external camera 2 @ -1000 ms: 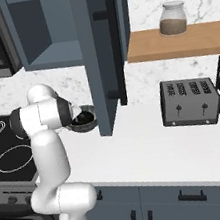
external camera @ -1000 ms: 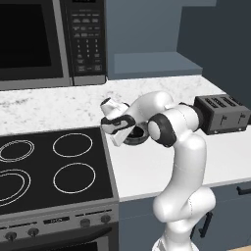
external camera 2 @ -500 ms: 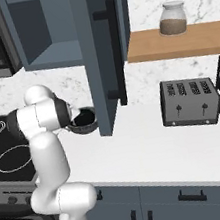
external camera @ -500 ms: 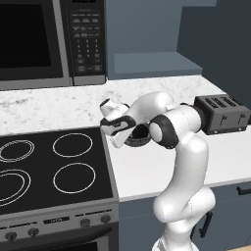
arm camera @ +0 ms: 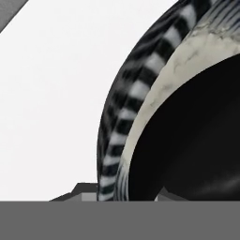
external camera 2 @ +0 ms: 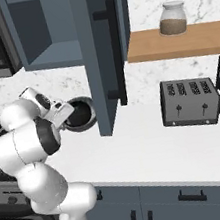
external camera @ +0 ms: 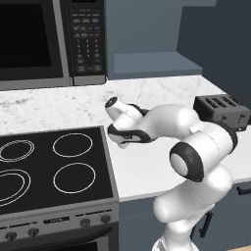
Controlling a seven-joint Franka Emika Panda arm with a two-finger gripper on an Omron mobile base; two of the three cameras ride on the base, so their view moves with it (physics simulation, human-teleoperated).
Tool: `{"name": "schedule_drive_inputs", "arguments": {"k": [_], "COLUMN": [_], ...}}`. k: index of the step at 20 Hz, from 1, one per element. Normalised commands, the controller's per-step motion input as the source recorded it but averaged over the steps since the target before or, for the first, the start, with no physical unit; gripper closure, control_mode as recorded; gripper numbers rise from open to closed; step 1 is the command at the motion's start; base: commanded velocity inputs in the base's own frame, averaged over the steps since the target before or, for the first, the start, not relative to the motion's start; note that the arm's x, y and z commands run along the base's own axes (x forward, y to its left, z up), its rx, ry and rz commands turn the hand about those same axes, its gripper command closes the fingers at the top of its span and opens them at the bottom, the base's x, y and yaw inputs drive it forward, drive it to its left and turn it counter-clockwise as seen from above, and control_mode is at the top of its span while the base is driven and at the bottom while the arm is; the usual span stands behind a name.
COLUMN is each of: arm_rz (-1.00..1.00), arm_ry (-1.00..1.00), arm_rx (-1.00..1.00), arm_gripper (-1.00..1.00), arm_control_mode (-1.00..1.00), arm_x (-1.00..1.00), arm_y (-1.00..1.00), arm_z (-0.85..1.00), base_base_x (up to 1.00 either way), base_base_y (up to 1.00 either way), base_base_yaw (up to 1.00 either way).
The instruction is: Pick up the bowls on the counter and stack them on top of one another in the open cabinet. Place the smaller bowl on top of the larger bowl.
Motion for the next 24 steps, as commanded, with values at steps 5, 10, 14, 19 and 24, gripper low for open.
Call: {"name": "schedule_drive_inputs", "arguments": {"k": [5, 10, 14, 19, 24], "arm_rz": [0.0, -0.01, -0.04, -0.01, -0.03], "arm_ry": [-0.34, -0.3, -0.22, -0.18, -0.16], "arm_rx": [0.19, 0.16, 0.13, 0.06, 0.0], "arm_gripper": [1.0, 1.0, 1.0, 1.0, 1.0], "arm_control_mode": [-1.0, -1.0, -1.0, -1.0, -1.0], "arm_x": [-0.59, -0.75, -0.84, -0.66, -0.23], "arm_y": [-0.43, -0.23, -0.22, -0.04, 0.1], "arm_z": [1.0, 1.0, 1.0, 1.0, 1.0], "base_base_x": [0.0, 0.0, 0.0, 0.0, 0.0], "base_base_y": [0.0, 0.0, 0.0, 0.0, 0.0], "base_base_yaw": [0.0, 0.0, 0.0, 0.0, 0.0]}}
